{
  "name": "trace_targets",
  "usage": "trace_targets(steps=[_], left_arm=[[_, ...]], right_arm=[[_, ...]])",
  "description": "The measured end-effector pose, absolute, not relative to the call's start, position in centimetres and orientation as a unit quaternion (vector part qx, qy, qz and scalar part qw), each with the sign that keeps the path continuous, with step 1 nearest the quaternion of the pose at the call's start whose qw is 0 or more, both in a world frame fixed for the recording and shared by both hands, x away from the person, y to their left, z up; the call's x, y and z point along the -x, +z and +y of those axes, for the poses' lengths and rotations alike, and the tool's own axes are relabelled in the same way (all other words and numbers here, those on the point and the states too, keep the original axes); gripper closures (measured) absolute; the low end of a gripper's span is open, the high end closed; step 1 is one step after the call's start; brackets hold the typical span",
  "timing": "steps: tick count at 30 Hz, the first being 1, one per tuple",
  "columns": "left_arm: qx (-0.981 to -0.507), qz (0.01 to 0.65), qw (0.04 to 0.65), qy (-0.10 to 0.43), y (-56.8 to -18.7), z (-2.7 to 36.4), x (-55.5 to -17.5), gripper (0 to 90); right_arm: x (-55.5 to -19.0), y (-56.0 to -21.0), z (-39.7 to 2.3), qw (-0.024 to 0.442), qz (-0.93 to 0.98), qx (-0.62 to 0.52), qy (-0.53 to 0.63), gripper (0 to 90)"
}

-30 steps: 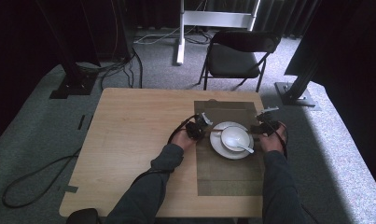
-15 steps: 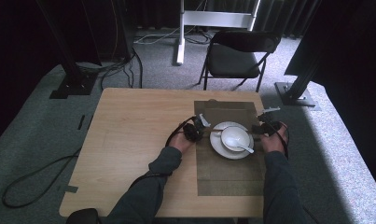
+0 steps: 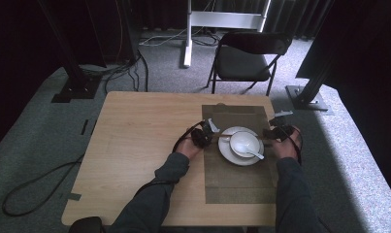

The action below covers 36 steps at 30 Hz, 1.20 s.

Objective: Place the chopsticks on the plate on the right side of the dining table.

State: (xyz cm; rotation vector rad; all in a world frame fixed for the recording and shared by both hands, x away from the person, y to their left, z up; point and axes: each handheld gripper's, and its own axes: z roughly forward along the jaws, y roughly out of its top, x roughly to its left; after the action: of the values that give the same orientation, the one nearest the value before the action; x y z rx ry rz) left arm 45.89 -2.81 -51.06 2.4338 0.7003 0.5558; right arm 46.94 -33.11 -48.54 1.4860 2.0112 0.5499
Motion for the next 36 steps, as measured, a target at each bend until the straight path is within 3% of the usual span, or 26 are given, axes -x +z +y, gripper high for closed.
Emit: trace_targets(steps=[27,36], left_arm=[[-0.903,0.260,0.275,0.204,-51.1,-3.2,-45.9,83.0],[-0.898,0.271,0.281,0.203,-50.9,-2.0,-45.6,80.6]], right_arm=[[-46.3,-48.4,-33.7,0.294,0.753,-0.552,0.206,35.9],[-44.3,-47.5,-34.3,0.309,0.757,-0.529,0.226,35.8]])
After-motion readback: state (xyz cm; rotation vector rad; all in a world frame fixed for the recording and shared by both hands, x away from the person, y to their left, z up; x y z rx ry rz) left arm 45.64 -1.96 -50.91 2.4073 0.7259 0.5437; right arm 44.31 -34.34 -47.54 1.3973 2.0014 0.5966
